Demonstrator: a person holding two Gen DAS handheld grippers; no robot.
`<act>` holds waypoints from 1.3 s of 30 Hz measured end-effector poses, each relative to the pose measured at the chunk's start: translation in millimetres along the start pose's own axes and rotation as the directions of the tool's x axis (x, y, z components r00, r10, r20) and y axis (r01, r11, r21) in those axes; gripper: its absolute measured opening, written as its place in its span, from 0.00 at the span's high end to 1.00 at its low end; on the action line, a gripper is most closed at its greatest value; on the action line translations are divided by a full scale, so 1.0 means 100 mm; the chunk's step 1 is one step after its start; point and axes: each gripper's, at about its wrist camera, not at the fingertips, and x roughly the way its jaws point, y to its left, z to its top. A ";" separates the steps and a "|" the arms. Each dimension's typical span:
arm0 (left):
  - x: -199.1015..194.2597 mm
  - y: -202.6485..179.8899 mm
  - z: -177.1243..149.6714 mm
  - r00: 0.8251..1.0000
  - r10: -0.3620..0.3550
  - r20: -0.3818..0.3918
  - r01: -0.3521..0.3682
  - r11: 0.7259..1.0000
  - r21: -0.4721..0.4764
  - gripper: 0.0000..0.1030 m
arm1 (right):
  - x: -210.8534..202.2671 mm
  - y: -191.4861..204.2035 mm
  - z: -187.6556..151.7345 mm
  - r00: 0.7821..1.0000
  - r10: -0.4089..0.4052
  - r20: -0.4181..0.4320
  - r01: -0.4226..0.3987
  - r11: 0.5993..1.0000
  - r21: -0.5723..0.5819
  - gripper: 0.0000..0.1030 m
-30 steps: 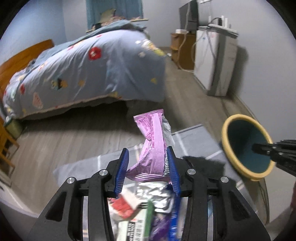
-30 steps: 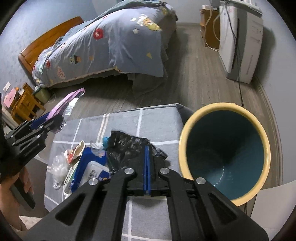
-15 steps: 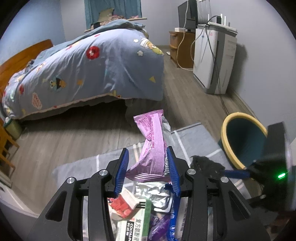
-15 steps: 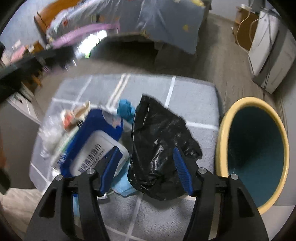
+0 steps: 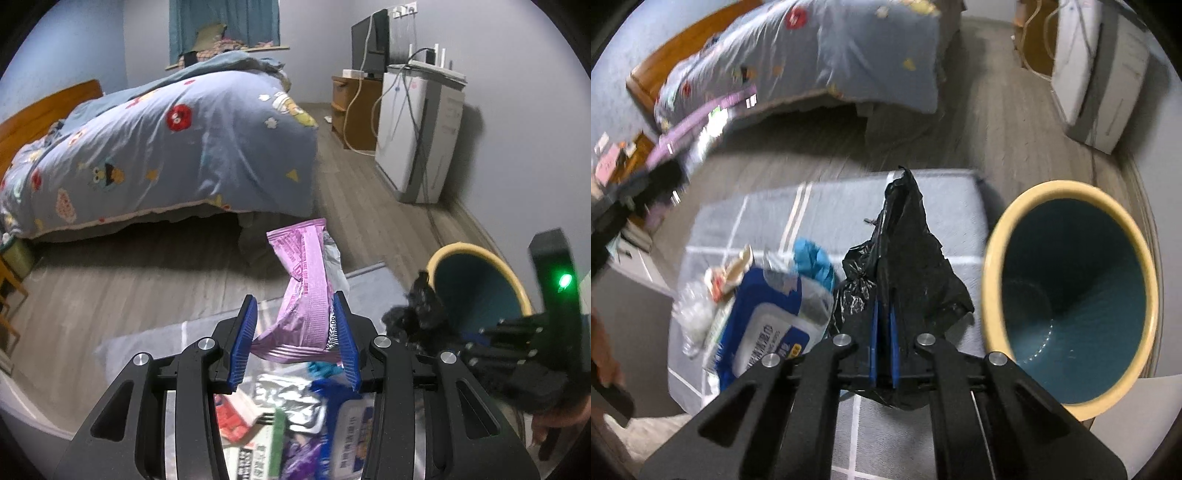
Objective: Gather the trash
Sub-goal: 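Carry both items over the yellow-rimmed bin and open both tools to drop them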
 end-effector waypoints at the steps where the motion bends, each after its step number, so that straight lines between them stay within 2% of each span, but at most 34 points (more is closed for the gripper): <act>1: 0.00 -0.05 0.02 1.000 -0.009 0.003 0.009 1.000 0.003 0.58 | -0.07 -0.05 0.02 1.000 0.002 0.017 -0.002 1.000 0.011 0.95; 7: 0.02 -0.35 0.08 0.998 -0.057 0.010 0.057 0.998 0.033 0.58 | -0.46 -0.41 0.15 0.992 -0.045 0.121 0.039 0.998 0.048 0.95; 11: 0.09 -0.59 0.11 0.995 -0.099 0.001 0.099 0.994 0.047 0.58 | -0.60 -0.89 0.17 0.982 -0.105 0.155 0.086 0.989 0.121 0.95; 17: 0.31 -1.05 0.08 0.987 -0.155 -0.040 0.158 0.982 0.100 0.58 | -0.56 -1.50 0.08 0.979 -0.154 0.134 0.117 0.960 0.253 0.95; 22: 0.53 -1.46 -0.02 0.976 -0.200 -0.085 0.211 0.964 0.163 0.58 | -0.42 -1.87 -0.03 0.982 -0.169 0.082 0.133 0.935 0.330 0.95; 30: 0.79 -1.97 -0.21 0.957 -0.257 -0.133 0.282 0.928 0.242 0.58 | -0.31 -2.10 -0.17 0.983 -0.176 0.041 0.151 0.925 0.349 0.95; 33: 0.90 -2.07 -0.26 0.955 -0.259 -0.141 0.289 0.921 0.263 0.54 | -0.32 -2.16 -0.19 0.979 -0.202 0.034 0.178 0.920 0.350 0.81; 34: 0.92 -2.09 -0.26 0.955 -0.260 -0.145 0.290 0.921 0.258 0.52 | -0.33 -2.19 -0.20 0.977 -0.209 0.034 0.184 0.915 0.361 0.65; 35: 0.94 -2.10 -0.26 0.954 -0.263 -0.147 0.292 0.924 0.247 0.43 | -0.35 -2.23 -0.21 0.977 -0.209 0.041 0.178 0.907 0.382 0.49; 36: 0.93 -2.09 -0.25 0.953 -0.268 -0.144 0.296 0.926 0.232 0.35 | -0.38 -2.25 -0.22 0.976 -0.210 0.050 0.174 0.902 0.396 0.44; 39: 0.89 -2.08 -0.24 0.952 -0.278 -0.126 0.300 0.929 0.216 0.23 | -0.40 -2.29 -0.22 0.971 -0.234 0.052 0.191 0.886 0.423 0.31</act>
